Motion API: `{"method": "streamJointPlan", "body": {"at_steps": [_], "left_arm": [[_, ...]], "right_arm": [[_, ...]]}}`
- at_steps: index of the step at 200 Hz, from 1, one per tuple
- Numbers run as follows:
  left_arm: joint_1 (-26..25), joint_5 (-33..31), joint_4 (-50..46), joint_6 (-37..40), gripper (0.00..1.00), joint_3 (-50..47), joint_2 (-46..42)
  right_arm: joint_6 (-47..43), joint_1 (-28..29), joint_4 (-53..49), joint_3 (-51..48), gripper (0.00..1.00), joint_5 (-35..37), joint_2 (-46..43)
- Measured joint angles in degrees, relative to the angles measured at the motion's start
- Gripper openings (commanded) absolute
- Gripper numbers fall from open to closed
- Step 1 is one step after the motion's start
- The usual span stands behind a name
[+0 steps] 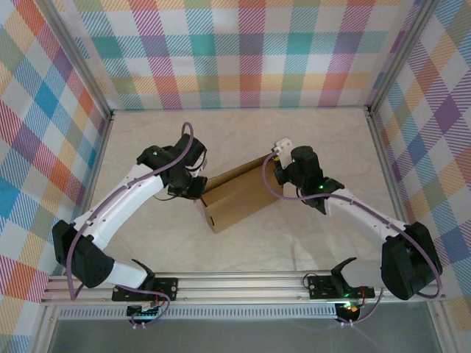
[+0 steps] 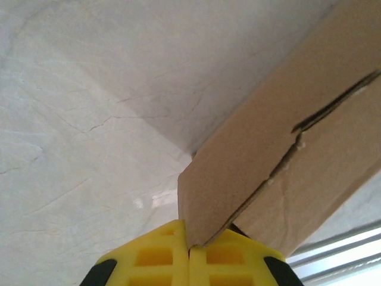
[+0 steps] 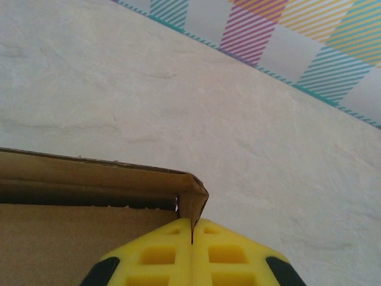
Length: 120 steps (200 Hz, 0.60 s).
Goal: Fold the paper box
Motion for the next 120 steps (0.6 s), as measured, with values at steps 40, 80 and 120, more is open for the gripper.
{"method": "streamJointPlan", "body": {"at_steps": [40, 80, 120], "left_arm": [[0.17, -1.46, -0.74, -7.63, 0.00, 6.51, 6.71], [0.39, -2.58, -2.86, -12.02, 0.00, 10.99, 10.23], [0.46, -3.34, -4.13, -14.56, 0.00, 14.05, 12.39]], "right_arm": [[0.61, 0.15, 0.50, -0.94, 0.00, 4.68, -0.39], [0.57, 1.11, 3.15, -4.11, 0.00, 7.41, -2.60], [0.31, 2.43, 7.43, -7.28, 0.00, 10.49, -3.96]]}}
